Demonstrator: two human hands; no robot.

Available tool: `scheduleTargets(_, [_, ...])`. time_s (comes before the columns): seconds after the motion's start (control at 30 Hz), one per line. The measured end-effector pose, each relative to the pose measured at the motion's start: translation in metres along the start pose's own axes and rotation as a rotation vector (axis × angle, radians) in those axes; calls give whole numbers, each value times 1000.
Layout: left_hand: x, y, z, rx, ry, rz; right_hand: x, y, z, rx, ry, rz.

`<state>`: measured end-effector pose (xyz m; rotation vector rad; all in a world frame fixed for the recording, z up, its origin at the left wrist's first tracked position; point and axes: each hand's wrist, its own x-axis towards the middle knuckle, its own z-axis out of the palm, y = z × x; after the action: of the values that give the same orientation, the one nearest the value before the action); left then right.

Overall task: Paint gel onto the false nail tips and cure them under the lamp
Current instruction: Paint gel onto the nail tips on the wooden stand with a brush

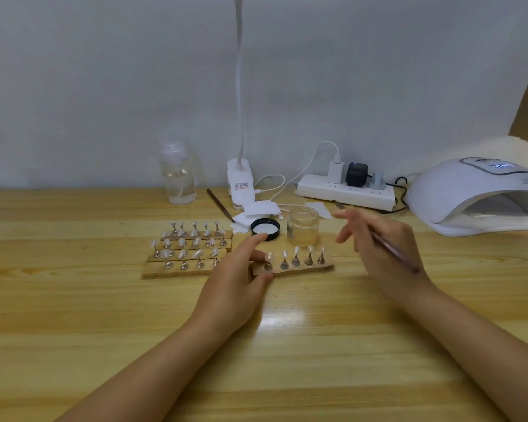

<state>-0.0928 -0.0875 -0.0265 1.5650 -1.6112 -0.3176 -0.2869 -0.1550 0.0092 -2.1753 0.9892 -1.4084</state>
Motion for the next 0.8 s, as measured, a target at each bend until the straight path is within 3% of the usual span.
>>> scheduleTargets(0.13, [0, 1, 0, -14, 34, 27, 25, -11, -3, 184, 53, 221])
scheduleTargets(0.6, [0, 2, -1, -84, 51, 50, 74, 4, 34, -225, -143, 265])
scheduleTargets(0.8, [1, 2, 0, -85, 49, 63, 85, 5, 20, -133, 28, 297])
